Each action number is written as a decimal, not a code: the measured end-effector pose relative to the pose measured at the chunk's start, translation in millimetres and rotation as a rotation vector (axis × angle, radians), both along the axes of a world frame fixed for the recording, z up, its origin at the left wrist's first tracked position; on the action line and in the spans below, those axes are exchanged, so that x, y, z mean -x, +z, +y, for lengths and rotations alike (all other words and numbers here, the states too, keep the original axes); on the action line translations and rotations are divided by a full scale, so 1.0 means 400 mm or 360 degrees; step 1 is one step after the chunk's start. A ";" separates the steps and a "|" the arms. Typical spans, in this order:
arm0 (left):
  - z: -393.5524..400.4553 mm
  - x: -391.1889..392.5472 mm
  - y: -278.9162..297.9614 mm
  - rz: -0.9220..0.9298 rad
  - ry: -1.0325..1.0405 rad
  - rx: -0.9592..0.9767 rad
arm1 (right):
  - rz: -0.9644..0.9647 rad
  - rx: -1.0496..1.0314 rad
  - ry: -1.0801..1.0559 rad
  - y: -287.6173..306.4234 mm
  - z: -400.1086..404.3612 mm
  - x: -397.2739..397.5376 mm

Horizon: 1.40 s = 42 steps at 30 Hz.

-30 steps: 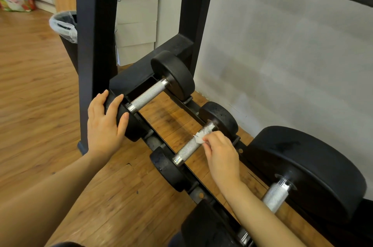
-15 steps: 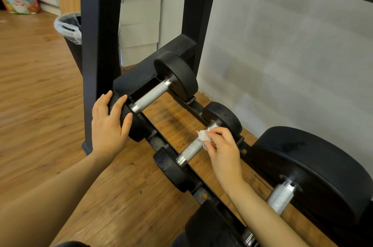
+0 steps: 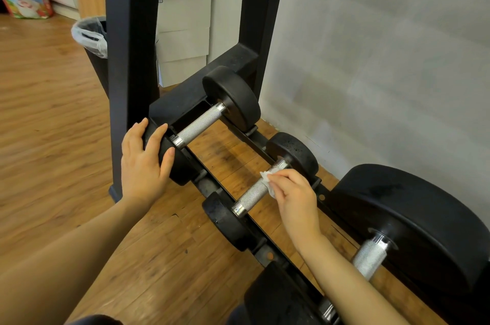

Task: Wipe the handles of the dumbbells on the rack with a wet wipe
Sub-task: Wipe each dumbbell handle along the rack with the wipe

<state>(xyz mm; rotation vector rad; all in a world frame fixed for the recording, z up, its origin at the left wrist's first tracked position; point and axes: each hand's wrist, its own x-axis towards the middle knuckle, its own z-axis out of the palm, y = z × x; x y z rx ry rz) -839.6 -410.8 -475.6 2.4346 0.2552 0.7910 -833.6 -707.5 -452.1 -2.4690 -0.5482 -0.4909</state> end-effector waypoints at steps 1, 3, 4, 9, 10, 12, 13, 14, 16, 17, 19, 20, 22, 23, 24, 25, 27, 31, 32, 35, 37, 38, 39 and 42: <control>0.000 0.000 0.001 0.0004 0.0001 0.0000 | 0.0010 -0.0010 -0.0010 0.000 0.000 0.001; -0.001 0.001 0.001 0.0003 -0.0003 0.0006 | 0.0025 0.0018 0.0047 -0.002 0.007 0.011; -0.001 0.001 0.001 -0.0001 -0.0004 0.0009 | 0.0024 0.0049 0.0086 -0.003 0.010 0.016; -0.001 0.001 0.002 0.0005 0.0006 0.0011 | 0.0065 -0.0073 -0.0095 0.002 -0.006 0.002; -0.001 0.000 0.002 0.0007 0.0005 0.0014 | 0.0070 -0.0069 -0.0106 0.001 -0.007 0.001; -0.002 0.000 0.001 0.0005 0.0004 0.0011 | 0.0078 -0.0020 0.0008 -0.007 0.000 0.007; -0.002 0.001 0.001 0.0005 0.0004 0.0011 | 0.0075 0.0020 0.0094 -0.011 0.006 0.013; -0.002 0.001 0.001 0.0006 0.0004 0.0010 | 0.0051 0.0074 0.0159 -0.014 0.010 0.018; -0.001 0.001 0.002 0.0011 0.0003 0.0010 | -0.0010 0.0111 0.0145 -0.011 0.011 0.014; 0.000 0.002 0.002 0.0014 0.0002 0.0011 | -0.0028 0.0086 0.0070 -0.008 0.008 0.007; 0.001 0.002 0.002 0.0014 0.0000 0.0004 | -0.0062 0.0067 -0.0060 -0.001 0.000 -0.006; 0.000 0.002 0.002 0.0012 0.0004 -0.0004 | -0.0074 0.0110 -0.0068 -0.003 -0.002 -0.009; -0.002 0.000 0.001 0.0015 0.0019 -0.0006 | -0.0102 0.0270 0.0036 -0.010 0.004 -0.005; -0.003 0.000 0.000 0.0015 0.0025 -0.0003 | -0.0120 0.0353 0.0119 -0.014 0.009 0.000; -0.003 0.000 0.000 0.0011 0.0026 -0.0002 | -0.0149 0.0426 0.0191 -0.017 0.012 0.004; -0.004 0.001 0.000 0.0006 0.0025 -0.0004 | -0.0194 0.0484 0.0232 -0.017 0.012 0.004; -0.003 0.001 -0.001 0.0006 0.0024 -0.0004 | -0.0269 0.0554 0.0229 -0.007 0.008 -0.004; -0.004 -0.001 0.001 0.0018 0.0024 0.0007 | -0.0269 0.0607 0.0227 0.004 0.001 -0.009; -0.004 -0.001 0.000 0.0019 0.0023 0.0009 | -0.0265 0.0621 0.0284 0.003 0.000 -0.010; -0.002 0.000 -0.001 0.0013 0.0024 0.0004 | -0.0258 0.0662 0.0415 0.020 -0.010 -0.029; -0.001 0.000 -0.001 0.0012 0.0021 -0.0002 | -0.0253 0.0627 0.0387 0.034 -0.013 -0.043; 0.000 0.000 0.000 0.0013 0.0018 -0.0003 | -0.0240 0.0578 0.0363 0.035 -0.010 -0.044; 0.001 0.000 0.000 0.0012 0.0017 -0.0010 | -0.0211 0.0538 0.0353 0.031 -0.004 -0.041; 0.001 0.000 -0.001 0.0014 0.0017 -0.0024 | -0.0134 0.0605 0.0431 0.010 0.019 -0.025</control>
